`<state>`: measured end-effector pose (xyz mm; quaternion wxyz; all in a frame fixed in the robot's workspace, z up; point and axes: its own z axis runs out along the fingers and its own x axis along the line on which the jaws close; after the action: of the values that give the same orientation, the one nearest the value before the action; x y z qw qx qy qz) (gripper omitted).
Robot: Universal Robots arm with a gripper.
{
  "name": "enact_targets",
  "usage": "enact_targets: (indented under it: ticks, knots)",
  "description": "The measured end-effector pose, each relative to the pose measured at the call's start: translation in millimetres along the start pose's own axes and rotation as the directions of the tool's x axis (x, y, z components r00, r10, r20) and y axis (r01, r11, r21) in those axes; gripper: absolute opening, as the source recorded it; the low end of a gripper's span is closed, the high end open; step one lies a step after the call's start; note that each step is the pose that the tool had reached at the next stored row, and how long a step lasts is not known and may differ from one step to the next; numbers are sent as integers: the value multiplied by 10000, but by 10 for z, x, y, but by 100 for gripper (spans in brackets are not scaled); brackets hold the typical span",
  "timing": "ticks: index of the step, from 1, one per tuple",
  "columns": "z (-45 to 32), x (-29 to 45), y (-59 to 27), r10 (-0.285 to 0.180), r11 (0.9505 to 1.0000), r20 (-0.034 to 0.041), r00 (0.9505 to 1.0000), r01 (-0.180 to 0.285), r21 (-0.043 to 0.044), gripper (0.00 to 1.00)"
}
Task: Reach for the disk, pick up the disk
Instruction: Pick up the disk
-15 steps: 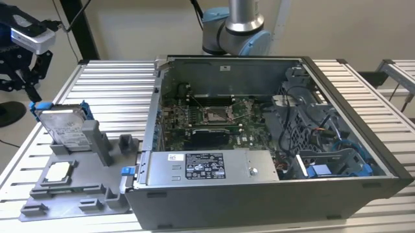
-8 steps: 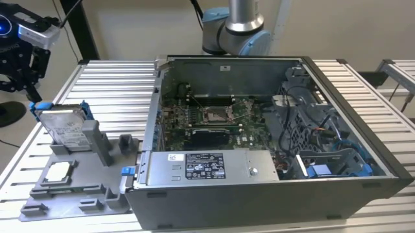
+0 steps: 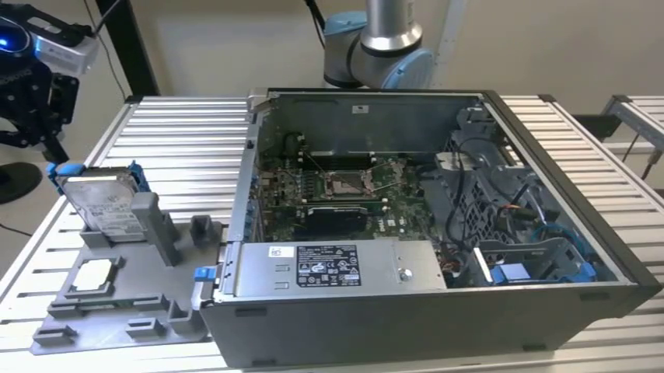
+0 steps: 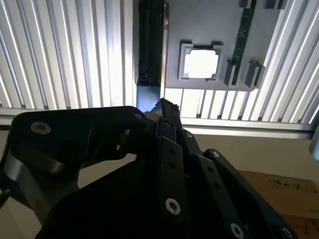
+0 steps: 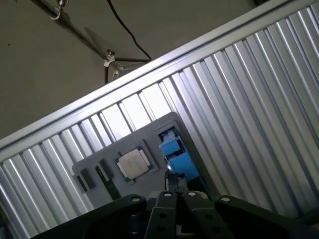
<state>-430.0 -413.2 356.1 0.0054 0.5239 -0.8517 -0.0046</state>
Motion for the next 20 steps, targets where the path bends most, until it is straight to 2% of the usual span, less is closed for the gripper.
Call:
enact_targets:
  ticks: [5,10,14,17,20]
  knots:
    - [2,-30,16,-574,9983,-32,9983,574,31,0]
    - [5,-44,23,-1266,9919,-64,9919,1266,46,0]
    - [7,-45,23,-1945,9809,-77,9809,1945,55,0]
    - [8,-46,23,-2454,9694,-85,9694,2454,62,0]
    - [10,-46,23,-2951,9554,-93,9554,2952,68,0]
